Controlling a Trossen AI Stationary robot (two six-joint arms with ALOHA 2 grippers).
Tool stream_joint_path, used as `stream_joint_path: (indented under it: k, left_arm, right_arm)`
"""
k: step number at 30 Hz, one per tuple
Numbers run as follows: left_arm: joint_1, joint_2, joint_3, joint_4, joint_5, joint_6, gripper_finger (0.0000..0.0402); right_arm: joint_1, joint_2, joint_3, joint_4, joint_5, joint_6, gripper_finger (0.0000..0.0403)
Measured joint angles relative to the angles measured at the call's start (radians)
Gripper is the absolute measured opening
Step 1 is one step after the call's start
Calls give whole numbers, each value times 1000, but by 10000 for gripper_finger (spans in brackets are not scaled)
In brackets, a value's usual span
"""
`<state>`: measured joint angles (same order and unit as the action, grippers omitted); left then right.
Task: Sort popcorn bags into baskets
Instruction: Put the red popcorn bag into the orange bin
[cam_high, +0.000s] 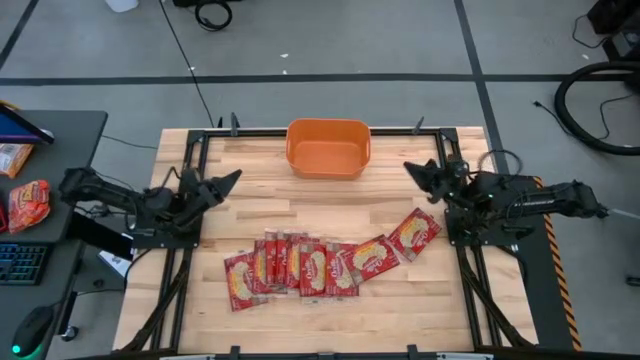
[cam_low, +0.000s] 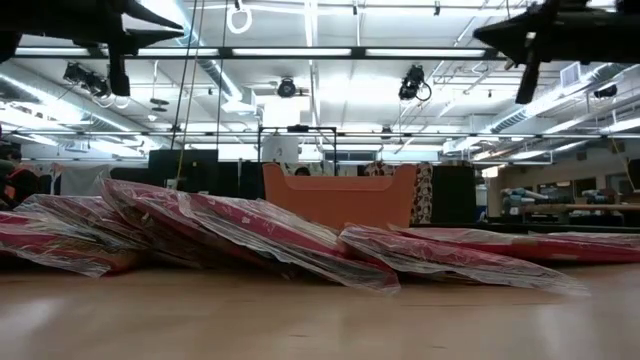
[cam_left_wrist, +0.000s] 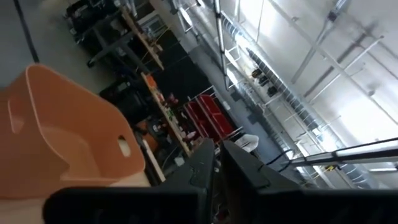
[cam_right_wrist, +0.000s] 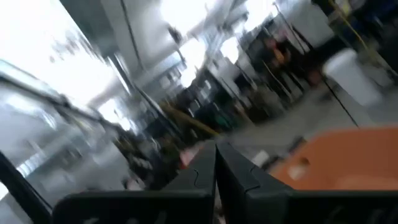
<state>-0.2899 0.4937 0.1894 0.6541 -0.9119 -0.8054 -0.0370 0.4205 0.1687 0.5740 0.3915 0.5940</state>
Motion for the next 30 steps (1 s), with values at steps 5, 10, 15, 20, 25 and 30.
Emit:
stream_joint_path:
  k: [5,10,15,20,25,30]
  left_arm:
    - [17,55,0,2,66,-92,63]
    - [19,99,18,-1,124,-111,100]
    - [19,151,89,-2,206,6,124]
    - [18,200,188,-93,261,79,131]
    - [18,251,282,-276,262,56,131]
    - [19,312,355,-396,264,52,131]
  right_arm:
    - [-13,165,124,-151,-31,73,16]
    - [-32,348,214,-105,-158,197,16]
    - [-32,475,278,-12,-186,277,16]
    - [-47,560,339,-1,-224,325,16]
    - [-49,620,378,65,-358,194,16]
    - [-52,678,504,-284,-522,92,16]
